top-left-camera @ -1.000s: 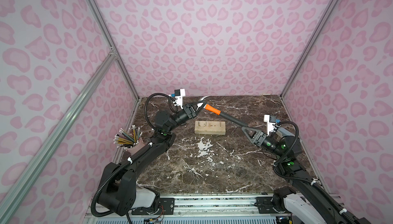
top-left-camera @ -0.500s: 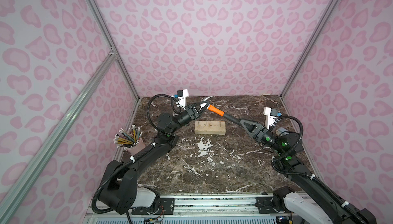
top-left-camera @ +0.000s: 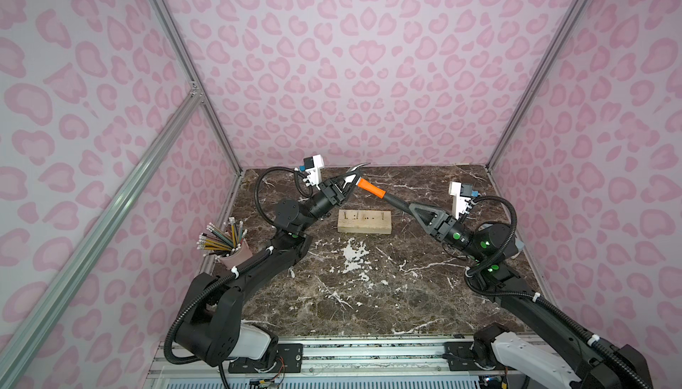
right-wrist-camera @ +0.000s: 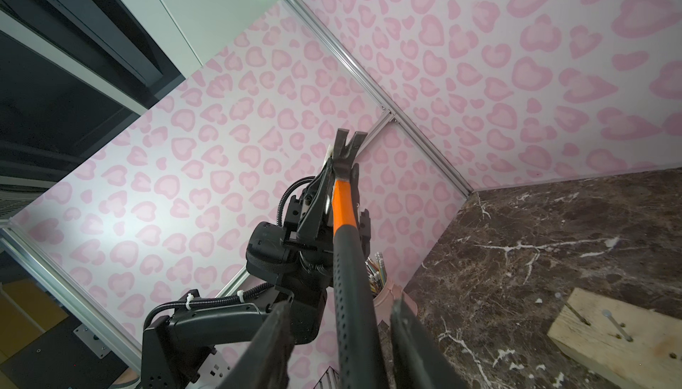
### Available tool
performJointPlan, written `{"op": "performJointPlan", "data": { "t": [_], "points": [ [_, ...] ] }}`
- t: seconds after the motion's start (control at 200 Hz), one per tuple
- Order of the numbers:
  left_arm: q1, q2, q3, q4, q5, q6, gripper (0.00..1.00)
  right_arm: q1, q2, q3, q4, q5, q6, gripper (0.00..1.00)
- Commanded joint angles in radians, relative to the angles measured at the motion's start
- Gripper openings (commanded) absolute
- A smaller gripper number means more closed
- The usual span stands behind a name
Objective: Use a claw hammer to pull out a nail
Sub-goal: Pick up the hammer at the center of the board.
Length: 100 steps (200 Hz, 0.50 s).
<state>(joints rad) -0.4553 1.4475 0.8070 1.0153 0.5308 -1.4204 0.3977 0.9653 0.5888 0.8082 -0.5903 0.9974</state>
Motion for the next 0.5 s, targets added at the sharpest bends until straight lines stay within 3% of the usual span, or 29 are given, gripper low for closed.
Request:
{"op": "performJointPlan", "data": {
  "t": [0.0, 0.25, 0.495],
  "points": [
    [-0.009, 0.0, -0.011, 0.09, 0.027, -0.03, 0.03, 0.004, -0.002, 0.02, 0.015, 0.051, -0.017, 0.62],
    [0.005, -0.022, -0.013, 0.057, -0.024, -0.014, 0.03, -0.059, -0.095, -0.03, -0.056, 0.093, -0.014, 0.7],
    [0.007, 0.0, -0.016, 0.124, -0.058, -0.075, 0.03, -0.08, -0.159, -0.089, -0.062, 0.109, 0.012, 0.74]
  ]
}}
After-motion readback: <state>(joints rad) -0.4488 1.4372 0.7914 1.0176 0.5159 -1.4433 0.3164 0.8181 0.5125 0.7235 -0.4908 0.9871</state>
